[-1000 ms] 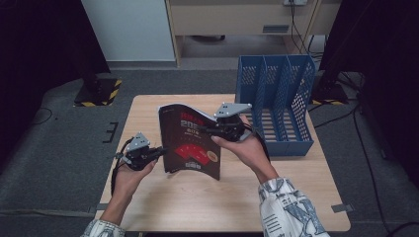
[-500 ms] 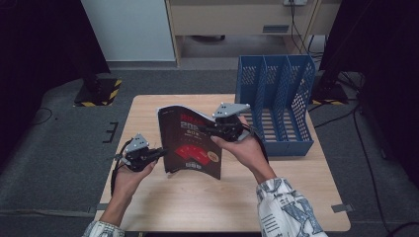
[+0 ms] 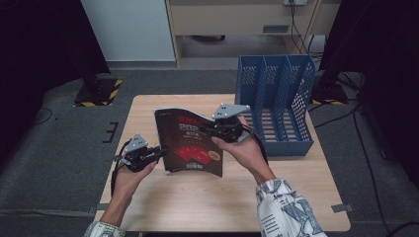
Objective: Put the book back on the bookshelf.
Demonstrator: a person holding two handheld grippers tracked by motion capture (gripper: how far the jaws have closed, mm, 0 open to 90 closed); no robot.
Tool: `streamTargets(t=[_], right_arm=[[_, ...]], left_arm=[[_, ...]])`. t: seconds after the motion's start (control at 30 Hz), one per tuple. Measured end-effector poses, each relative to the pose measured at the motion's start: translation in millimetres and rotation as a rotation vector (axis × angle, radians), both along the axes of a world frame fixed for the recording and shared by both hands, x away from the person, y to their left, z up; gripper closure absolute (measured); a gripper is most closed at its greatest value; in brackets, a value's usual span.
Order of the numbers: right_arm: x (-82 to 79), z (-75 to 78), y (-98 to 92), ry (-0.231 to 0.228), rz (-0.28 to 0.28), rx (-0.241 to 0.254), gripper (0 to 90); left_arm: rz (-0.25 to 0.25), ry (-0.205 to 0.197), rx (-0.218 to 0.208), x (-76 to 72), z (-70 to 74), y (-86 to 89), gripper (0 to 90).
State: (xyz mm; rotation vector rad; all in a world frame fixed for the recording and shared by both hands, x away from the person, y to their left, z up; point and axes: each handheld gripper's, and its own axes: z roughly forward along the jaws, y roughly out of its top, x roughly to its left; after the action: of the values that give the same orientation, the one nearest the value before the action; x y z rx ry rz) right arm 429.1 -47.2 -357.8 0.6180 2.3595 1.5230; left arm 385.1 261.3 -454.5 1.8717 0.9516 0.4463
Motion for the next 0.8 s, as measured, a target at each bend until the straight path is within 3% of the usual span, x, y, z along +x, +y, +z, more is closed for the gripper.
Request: streamTargets(t=[0.1, 0.3, 0.57, 0.67, 0.8], right_arm=[[-1.7, 1.5, 0.8, -0.009, 0.001, 0.001, 87.1], [-2.2, 6.8, -0.1, -0.021, -0.011, 0.014, 87.1], [0.6, 11.1, -1.9, -0.034, -0.044, 0.019, 87.1], [3.8, 11.8, -4.6, -0.03, -0.057, 0.03, 87.2], [7.2, 15.5, -4.9, -0.029, -0.079, 0.047, 87.1]], left_arm=[[0.037, -0.007, -0.001, 0.4, -4.6, 2.2, 48.7], [0.071, 0.006, 0.042, 0.4, -15.1, 5.7, 28.5], [0.117, 0.044, 0.078, 3.7, -28.5, 14.5, 18.0], [0.13, 0.08, 0.081, 6.2, -35.7, 17.1, 12.5], [0.129, 0.098, 0.135, 6.8, -44.5, 18.6, 7.4]])
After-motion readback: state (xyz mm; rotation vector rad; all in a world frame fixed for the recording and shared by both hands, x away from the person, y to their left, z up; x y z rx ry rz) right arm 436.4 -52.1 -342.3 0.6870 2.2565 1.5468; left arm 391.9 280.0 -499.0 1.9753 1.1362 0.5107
